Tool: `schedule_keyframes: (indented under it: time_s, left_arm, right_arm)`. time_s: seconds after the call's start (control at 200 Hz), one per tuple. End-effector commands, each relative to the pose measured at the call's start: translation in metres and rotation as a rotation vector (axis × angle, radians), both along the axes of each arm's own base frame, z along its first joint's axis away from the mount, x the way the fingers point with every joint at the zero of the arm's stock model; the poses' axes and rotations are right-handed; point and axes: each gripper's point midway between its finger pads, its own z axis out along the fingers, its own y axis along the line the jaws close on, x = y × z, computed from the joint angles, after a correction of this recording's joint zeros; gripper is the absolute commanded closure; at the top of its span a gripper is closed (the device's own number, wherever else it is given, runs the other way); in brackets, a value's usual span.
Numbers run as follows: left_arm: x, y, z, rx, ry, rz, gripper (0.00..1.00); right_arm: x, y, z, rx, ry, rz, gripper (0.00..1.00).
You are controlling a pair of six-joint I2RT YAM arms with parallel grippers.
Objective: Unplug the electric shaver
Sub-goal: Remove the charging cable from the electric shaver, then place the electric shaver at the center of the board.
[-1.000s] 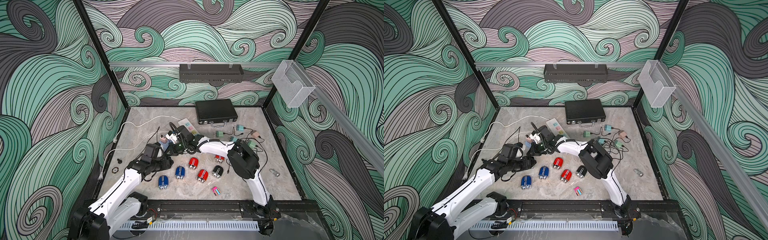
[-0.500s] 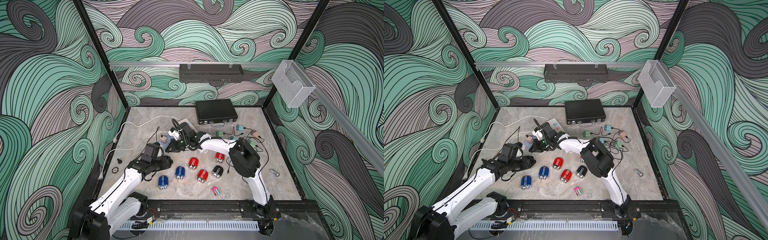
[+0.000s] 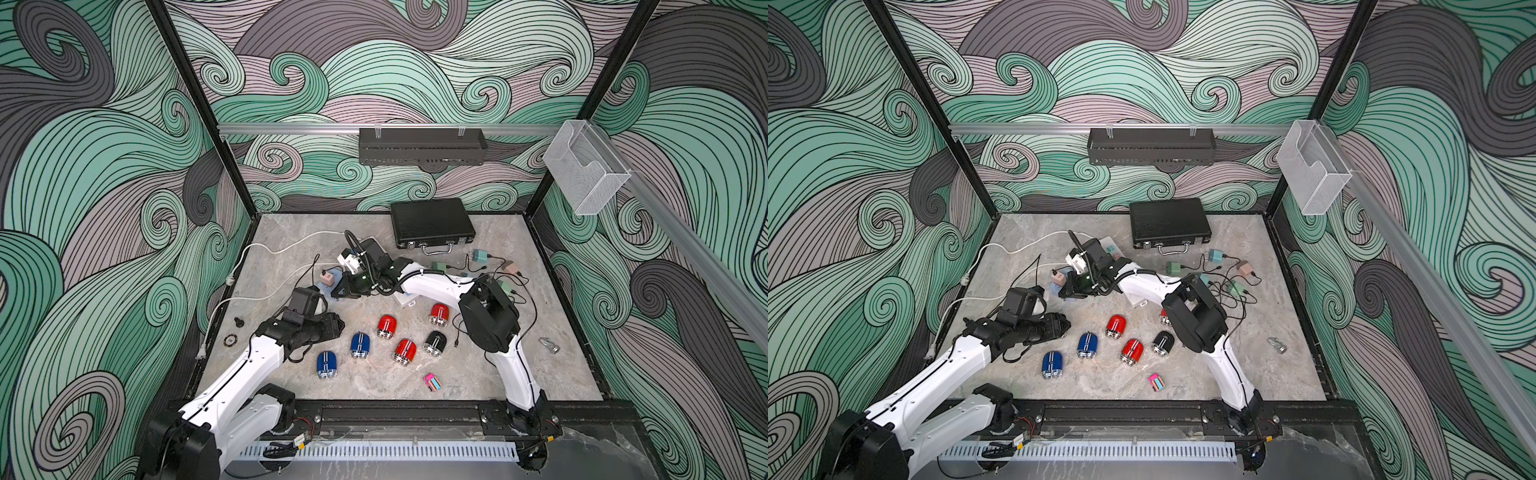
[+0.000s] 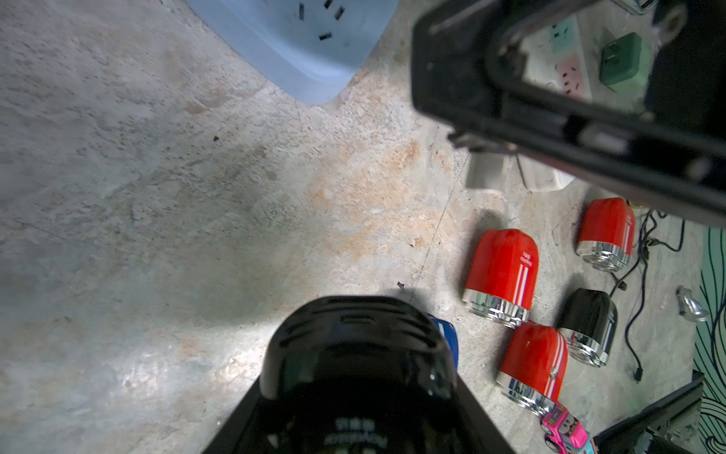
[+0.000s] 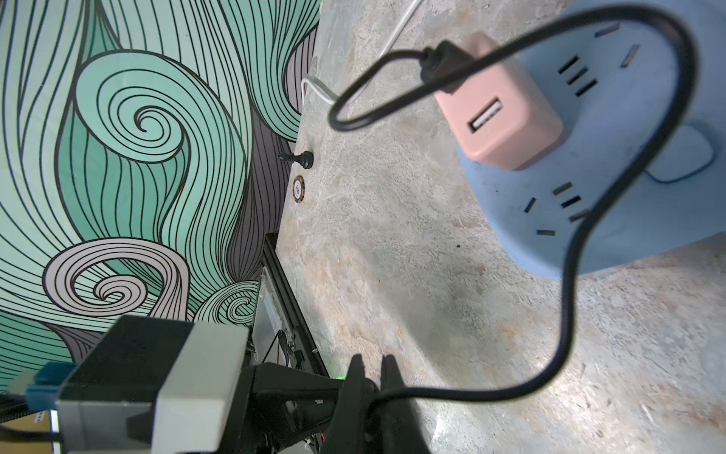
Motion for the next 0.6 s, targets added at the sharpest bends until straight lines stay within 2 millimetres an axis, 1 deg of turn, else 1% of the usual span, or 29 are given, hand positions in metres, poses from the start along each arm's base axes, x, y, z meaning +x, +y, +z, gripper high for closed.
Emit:
schedule_keyframes:
  time_s: [0.0,0.2,0.275,0.41,0.595]
  left_arm:
    - [0.005,0.01,0.011,0.051,-0.02,0.037,0.81]
    - [0.006,0.024,0.01,0.122,-0.008,0.089,0.8]
    - [0.006,0.031,0.008,0.155,0.003,0.117,0.8]
    - [0.008,0.037,0.004,0.19,0.023,0.143,0.8]
    - [0.015,0.047,0.001,0.248,0.044,0.178,0.8]
  right_arm:
    - [0.011,-0.005,0.003,-0.017,-0.031,-0.016,1.0]
    - [0.02,-0.02,0.001,-0.05,-0.043,-0.045,1.0]
    - [0.022,-0.027,-0.003,-0.079,-0.046,-0.056,1.0]
    - [0.027,-0.039,-0.01,-0.108,-0.042,-0.079,1.0]
    - [0.033,-0.057,-0.019,-0.162,-0.034,-0.108,1.0]
